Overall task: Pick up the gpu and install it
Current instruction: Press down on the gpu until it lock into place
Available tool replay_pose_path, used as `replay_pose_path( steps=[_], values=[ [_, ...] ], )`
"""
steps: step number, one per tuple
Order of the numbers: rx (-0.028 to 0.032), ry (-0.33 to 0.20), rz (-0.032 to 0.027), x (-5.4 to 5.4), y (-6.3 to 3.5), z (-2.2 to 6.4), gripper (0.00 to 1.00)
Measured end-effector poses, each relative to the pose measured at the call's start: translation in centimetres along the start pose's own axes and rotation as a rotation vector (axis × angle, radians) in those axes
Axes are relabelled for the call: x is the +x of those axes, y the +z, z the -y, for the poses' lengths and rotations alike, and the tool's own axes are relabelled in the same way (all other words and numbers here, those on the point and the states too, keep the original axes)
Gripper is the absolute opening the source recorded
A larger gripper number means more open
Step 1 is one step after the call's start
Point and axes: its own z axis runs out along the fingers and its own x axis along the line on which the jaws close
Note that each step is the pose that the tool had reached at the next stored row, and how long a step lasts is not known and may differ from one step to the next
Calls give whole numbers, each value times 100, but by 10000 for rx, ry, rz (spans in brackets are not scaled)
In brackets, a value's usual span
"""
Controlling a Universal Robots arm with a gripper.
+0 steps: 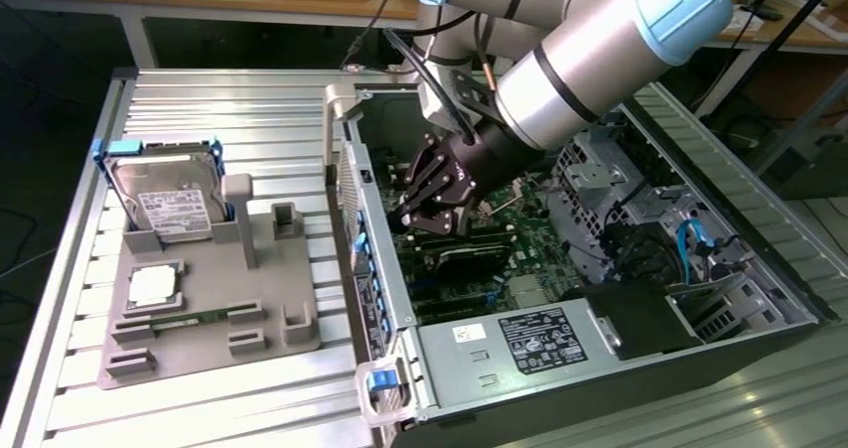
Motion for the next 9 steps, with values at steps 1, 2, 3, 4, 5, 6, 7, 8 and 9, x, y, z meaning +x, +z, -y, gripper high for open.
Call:
replay_pose_path(
  steps=[1,2,3,4,5,6,7,8,9],
  values=[
    [0,1,0,0,0,0,11],
    [-1,0,-1,0,0,0,11],
    [-2,0,0,1,0,0,11],
    [-3,1,-1,1,0,0,11],
    [-3,1,-2,1,0,0,11],
    [-3,-1,-2,1,0,-1,11],
    [-3,-1,-1,1,2,-3,11],
    [-3,0,0,2,4,-6,11],
    [-3,1,-1,2,6,-10,11]
  ],
)
